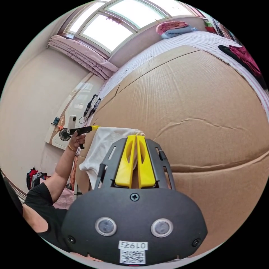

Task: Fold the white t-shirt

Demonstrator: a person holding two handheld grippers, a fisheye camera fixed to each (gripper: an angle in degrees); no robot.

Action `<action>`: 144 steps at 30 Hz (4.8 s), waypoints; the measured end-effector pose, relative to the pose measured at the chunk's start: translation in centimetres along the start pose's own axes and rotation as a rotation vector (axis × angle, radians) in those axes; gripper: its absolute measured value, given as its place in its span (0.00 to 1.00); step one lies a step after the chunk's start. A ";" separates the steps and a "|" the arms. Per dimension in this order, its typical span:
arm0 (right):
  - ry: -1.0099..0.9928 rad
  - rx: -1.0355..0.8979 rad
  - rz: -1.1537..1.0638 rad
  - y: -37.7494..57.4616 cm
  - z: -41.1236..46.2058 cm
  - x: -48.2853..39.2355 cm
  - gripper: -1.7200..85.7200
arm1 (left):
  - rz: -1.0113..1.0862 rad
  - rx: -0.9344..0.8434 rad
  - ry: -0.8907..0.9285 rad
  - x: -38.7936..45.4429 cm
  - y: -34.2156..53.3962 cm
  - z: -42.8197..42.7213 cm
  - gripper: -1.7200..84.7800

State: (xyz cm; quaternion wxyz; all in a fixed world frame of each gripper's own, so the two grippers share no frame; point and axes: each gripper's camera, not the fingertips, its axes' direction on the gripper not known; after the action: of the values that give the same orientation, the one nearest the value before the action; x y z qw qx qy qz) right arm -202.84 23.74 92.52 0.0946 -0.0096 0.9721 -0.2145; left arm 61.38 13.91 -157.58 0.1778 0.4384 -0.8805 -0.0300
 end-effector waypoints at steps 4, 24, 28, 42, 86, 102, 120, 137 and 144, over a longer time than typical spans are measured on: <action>0.002 0.018 0.004 0.5 0.6 3.2 0.01 | 0.006 -0.021 0.023 0.4 1.4 0.5 0.09; 0.002 0.077 0.006 9.7 8.4 19.6 0.07 | 0.002 0.098 0.012 7.3 14.3 -1.9 0.03; 0.057 0.170 -0.245 16.7 8.5 19.0 0.03 | 0.050 0.213 0.007 9.8 19.0 -4.8 0.03; 0.802 0.119 -1.116 42.5 31.7 14.6 0.07 | 0.908 0.202 -0.778 41.1 46.2 2.4 0.09; 0.891 -0.069 -1.207 40.9 50.9 62.6 0.07 | 0.874 0.063 -0.780 38.4 51.6 2.2 0.04; 0.674 -0.130 -1.192 40.7 51.3 69.2 0.11 | 0.193 0.248 -0.441 18.3 40.4 -6.4 0.10; 1.000 -0.214 -1.337 41.0 56.2 78.9 0.02 | 0.107 0.114 -0.262 4.9 29.8 -1.1 0.04; 1.171 -0.172 -1.475 37.0 55.3 88.5 0.06 | 0.009 0.160 -0.405 4.8 40.9 -3.1 0.04; 0.794 -0.063 -1.278 39.2 48.8 82.4 0.13 | -0.114 0.340 -0.333 3.7 47.2 -6.9 0.07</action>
State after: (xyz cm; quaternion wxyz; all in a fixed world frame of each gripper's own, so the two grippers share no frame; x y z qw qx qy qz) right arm -273.74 34.14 17.82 -0.4061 -0.4967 0.7439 -0.1870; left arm 25.72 40.74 -140.19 -0.0480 0.5000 -0.8639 0.0368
